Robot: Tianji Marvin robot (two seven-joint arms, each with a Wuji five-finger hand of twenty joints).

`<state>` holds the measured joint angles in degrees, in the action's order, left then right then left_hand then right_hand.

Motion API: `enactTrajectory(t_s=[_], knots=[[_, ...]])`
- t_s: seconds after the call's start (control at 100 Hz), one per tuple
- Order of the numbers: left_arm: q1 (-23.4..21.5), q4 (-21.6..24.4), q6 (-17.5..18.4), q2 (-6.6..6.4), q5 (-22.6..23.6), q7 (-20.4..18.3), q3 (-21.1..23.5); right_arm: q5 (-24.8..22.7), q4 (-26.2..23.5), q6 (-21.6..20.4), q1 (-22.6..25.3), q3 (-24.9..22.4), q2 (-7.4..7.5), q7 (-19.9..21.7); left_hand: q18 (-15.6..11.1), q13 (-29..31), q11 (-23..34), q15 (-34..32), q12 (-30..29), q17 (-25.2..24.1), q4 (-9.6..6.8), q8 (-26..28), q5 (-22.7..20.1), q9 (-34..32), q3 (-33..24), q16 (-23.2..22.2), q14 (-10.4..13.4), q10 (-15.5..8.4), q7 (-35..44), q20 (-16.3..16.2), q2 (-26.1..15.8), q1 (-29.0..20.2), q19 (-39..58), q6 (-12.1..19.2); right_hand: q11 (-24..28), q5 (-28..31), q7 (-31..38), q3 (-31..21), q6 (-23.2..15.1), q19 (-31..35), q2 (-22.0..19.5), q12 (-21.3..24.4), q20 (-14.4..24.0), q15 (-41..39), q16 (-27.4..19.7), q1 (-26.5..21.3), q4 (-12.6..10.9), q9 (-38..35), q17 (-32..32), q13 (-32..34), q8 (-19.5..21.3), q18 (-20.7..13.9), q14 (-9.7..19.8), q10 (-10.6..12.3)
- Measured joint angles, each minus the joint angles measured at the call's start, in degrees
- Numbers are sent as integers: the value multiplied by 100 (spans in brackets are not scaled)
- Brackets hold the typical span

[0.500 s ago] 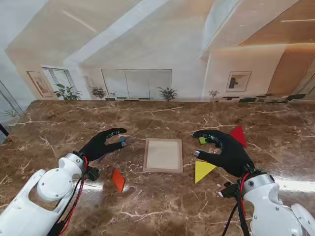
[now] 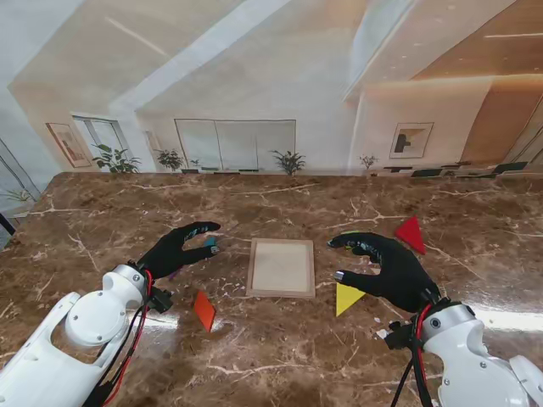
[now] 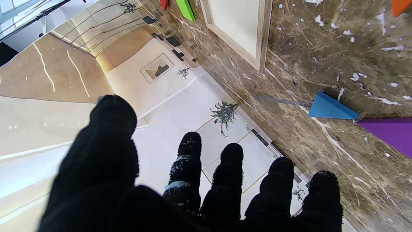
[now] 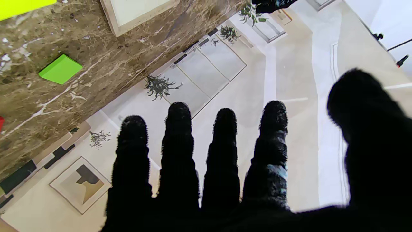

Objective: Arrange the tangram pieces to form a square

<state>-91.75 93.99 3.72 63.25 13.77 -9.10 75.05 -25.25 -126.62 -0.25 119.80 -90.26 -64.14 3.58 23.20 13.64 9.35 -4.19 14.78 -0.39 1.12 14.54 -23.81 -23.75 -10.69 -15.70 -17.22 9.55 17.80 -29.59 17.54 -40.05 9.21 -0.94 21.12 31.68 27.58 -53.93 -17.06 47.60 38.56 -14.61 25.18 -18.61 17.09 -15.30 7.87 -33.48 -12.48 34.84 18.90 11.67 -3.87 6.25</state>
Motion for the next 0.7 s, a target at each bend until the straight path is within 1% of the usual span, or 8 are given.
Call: enactTrajectory(t_s=[0.02, 0.05, 0.09, 0.14, 0.25, 0.29, 0.5, 0.7], knots=[[8, 0, -16, 0, 0, -2, -8, -12, 4, -43, 0, -27, 6, 50, 0, 0, 0, 0, 0, 0, 0, 0, 0, 0, 0, 0, 0, 0, 0, 0, 0, 0, 0, 0, 0, 0, 0, -4, 0, 38, -31, 0, 2, -55, 22, 0, 0, 0, -11, 0, 0, 0, 0, -1], [21, 3, -50, -1, 0, -8, -20, -32, 14, -114, 0, -75, 17, 133, 0, 0, 0, 0, 0, 0, 0, 0, 0, 0, 0, 0, 0, -1, -1, 0, 0, 0, 0, 0, 0, 0, 0, -43, 0, 96, 81, 0, 40, -120, 71, -2, 0, 0, -49, 38, 0, 0, 0, -1], [37, 17, -106, -3, 12, -24, -35, -47, 34, -211, 0, -148, 33, 254, 0, 0, 0, 0, 0, 0, 0, 0, 0, 0, 0, 0, 0, -1, -1, 0, 0, 0, 0, 0, 0, 0, 3, -63, 0, 182, 93, 0, 103, -227, 126, -2, 0, 0, -86, 149, 0, 0, -8, -1], [60, 42, -169, -7, 53, -50, -53, -57, 73, -343, 0, -234, 56, 382, 0, 0, 0, 0, 0, 0, 0, 0, 0, 0, 0, 0, 0, -1, -1, 0, 0, 0, 0, 0, 0, 0, 10, -121, 0, 327, 274, 1, 196, -411, 221, -2, -1, 0, -144, 192, 0, 0, -13, -1], [112, 104, -239, -20, 130, -92, -108, -61, 214, -600, 5, -368, 111, 485, 0, 0, 0, 0, 0, 0, 0, 0, 0, 0, 29, 0, 0, -2, -1, 0, 0, 0, 0, 0, 21, 1, 16, -225, 0, 655, 478, 1, 405, -845, 424, -2, -1, 0, -262, 319, 0, 0, -34, -12], [126, 123, -253, -22, 146, -103, -126, -76, 267, -666, 14, -418, 124, 517, 0, 0, 0, 0, 0, 0, 0, 0, 0, 0, 30, 0, 0, -2, -1, 0, 0, 0, 0, 0, 52, 2, 23, -270, 0, 783, 545, 1, 475, -1000, 500, -4, 50, 0, -304, 360, 0, 0, -62, -17], [144, 211, -402, -42, 177, -203, -209, -123, 549, -855, 48, -643, 188, 867, -1, 0, 0, 0, 0, 0, 0, 0, 0, 0, 30, 0, 0, -3, -2, 0, -2, 0, 0, 0, 94, 4, 84, -341, 0, 1252, 608, 1, 809, -1687, 755, -4, 84, 0, -397, 545, 0, -1, -85, -70], [144, 255, -506, -60, 191, -329, -262, -286, 856, -1029, -46, -696, 263, 1073, -1, 0, 0, 0, 0, 0, 0, 0, 0, 0, 42, 0, 0, -4, -2, 0, -7, 0, 0, 0, 209, 4, 136, -486, -51, 1711, 851, -25, 1144, -2526, 1085, -67, 140, -54, -527, 606, 0, -1, -90, -93]])
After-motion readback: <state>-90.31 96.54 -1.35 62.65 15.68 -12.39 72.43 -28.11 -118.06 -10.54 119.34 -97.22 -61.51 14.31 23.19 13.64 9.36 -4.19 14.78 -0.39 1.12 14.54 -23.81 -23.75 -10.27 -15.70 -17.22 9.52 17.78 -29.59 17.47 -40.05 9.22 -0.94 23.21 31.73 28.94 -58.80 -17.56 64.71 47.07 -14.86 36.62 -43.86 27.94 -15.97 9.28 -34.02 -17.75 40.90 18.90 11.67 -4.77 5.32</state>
